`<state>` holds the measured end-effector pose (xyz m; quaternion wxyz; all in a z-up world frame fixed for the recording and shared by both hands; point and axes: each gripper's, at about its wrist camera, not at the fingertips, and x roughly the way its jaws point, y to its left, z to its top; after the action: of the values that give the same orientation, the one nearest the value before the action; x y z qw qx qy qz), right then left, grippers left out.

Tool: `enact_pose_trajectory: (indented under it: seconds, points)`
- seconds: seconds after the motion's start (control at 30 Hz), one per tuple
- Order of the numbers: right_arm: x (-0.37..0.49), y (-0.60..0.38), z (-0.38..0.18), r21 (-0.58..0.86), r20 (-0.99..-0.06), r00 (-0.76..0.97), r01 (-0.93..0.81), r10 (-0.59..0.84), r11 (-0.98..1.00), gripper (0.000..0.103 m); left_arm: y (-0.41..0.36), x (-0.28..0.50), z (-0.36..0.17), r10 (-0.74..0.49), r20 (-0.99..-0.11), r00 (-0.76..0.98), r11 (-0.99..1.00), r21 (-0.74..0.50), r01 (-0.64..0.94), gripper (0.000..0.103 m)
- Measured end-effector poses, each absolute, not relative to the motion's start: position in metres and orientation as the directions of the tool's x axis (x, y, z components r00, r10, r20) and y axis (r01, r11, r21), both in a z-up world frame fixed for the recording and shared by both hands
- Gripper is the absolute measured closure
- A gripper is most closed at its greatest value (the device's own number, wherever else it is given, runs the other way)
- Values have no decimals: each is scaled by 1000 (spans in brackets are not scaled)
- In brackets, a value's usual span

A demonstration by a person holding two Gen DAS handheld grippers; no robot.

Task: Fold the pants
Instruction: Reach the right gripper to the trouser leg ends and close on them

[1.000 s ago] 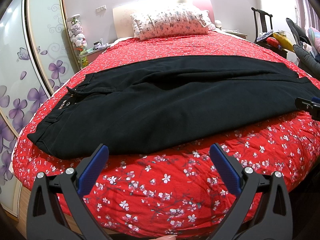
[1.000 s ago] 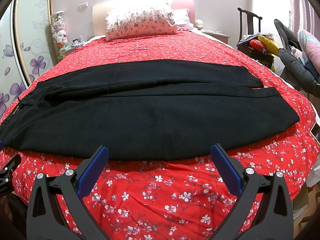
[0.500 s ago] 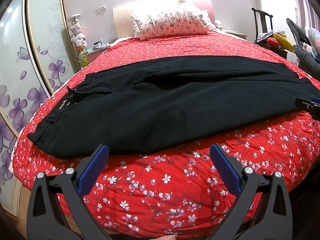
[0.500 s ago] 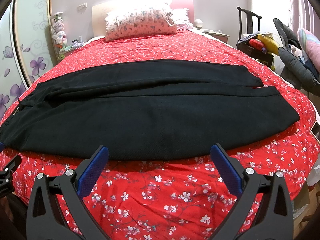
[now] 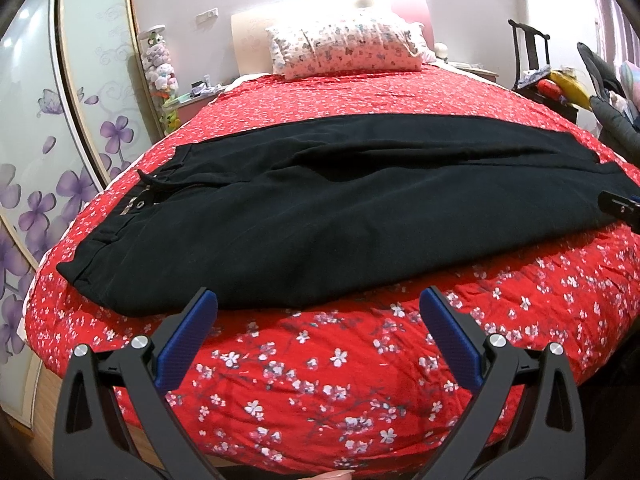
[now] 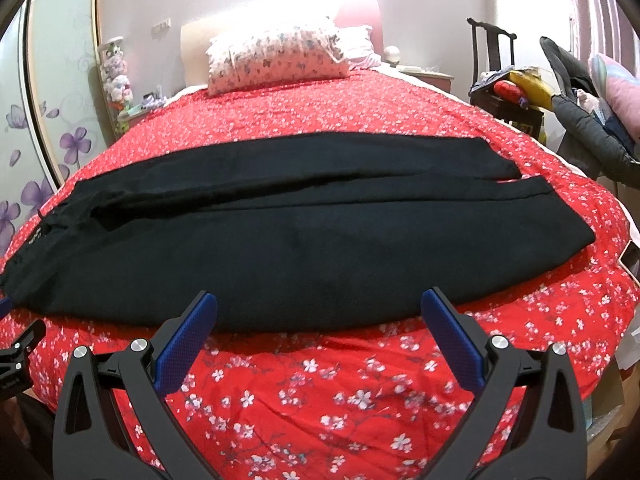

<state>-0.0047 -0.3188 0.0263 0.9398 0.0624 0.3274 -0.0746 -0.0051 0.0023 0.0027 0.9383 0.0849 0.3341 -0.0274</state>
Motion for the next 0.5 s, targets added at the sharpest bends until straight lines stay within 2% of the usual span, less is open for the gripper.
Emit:
enact_pose_trajectory:
  seconds: [0.23, 0.43, 0.5]
  points:
    - [-3, -336, 35, 120, -598, 797, 195, -86, 974, 1, 17, 2, 5, 2, -645, 764, 995, 79, 64, 2]
    - [-2, -356, 66, 115, -460, 887, 86, -23, 990, 1, 14, 6, 26, 5, -612, 791, 995, 84, 59, 2]
    - [7, -370, 74, 122, -447, 894, 46, 13, 991, 1, 12, 13, 37, -1, -592, 806, 996, 68, 51, 2]
